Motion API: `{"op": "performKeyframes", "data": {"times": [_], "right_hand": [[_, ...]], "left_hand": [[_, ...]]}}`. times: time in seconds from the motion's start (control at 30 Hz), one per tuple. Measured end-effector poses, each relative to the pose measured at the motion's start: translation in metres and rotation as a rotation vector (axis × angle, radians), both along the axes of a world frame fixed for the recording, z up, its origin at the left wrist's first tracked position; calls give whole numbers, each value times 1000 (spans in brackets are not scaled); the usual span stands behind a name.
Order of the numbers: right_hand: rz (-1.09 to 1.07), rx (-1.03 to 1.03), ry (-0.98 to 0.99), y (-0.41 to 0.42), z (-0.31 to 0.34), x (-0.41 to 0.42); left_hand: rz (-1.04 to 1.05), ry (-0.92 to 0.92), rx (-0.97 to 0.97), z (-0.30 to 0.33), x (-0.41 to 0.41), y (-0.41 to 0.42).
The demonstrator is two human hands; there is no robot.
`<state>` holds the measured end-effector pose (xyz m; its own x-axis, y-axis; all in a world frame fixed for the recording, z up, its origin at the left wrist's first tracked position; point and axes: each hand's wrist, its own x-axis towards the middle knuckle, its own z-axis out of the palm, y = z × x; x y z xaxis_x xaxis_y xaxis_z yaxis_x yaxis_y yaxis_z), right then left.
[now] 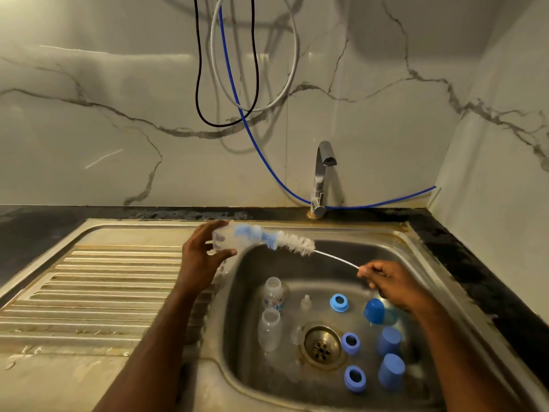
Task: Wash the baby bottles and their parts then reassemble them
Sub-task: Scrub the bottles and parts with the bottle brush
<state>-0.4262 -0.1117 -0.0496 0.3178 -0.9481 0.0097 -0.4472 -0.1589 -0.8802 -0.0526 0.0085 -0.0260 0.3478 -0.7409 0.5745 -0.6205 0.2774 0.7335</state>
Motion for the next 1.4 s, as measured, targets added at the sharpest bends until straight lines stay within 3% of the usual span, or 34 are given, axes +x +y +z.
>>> {"op": "performKeyframes", "data": {"times": [0.13,0.23,0.3,0.43,0.53,0.73,0.93,1.0,1.1,1.27,1.4], "right_hand": [[55,-69,-8,9,2,14],[-9,-77,-95,0,6,-5],[33,-59,-108,4,3,-2],[105,-68,-164,5,-3,13],[85,-16,-188,-2,-4,5],[168,-36,-95,1,-4,10],[170,12,-48,0,-5,5],[136,35,-69,0,-6,7],[126,42,-60,2,-3,7],[69,17,-119,0,-1,-2],[148,10,-137,5,-4,16]], "left_hand": [[-78,10,86,-3,-5,-1],[-184,162,186,1,2,3],[-160,304,233,4,-1,3],[-72,357,181,8,-5,-2],[-3,502,178,11,6,0],[-42,399,273,7,-5,2],[-153,380,114,8,4,5],[-225,348,132,8,0,7],[-175,280,157,6,-5,5],[-122,580,120,8,7,8],[-34,643,146,3,-5,-2]]}}
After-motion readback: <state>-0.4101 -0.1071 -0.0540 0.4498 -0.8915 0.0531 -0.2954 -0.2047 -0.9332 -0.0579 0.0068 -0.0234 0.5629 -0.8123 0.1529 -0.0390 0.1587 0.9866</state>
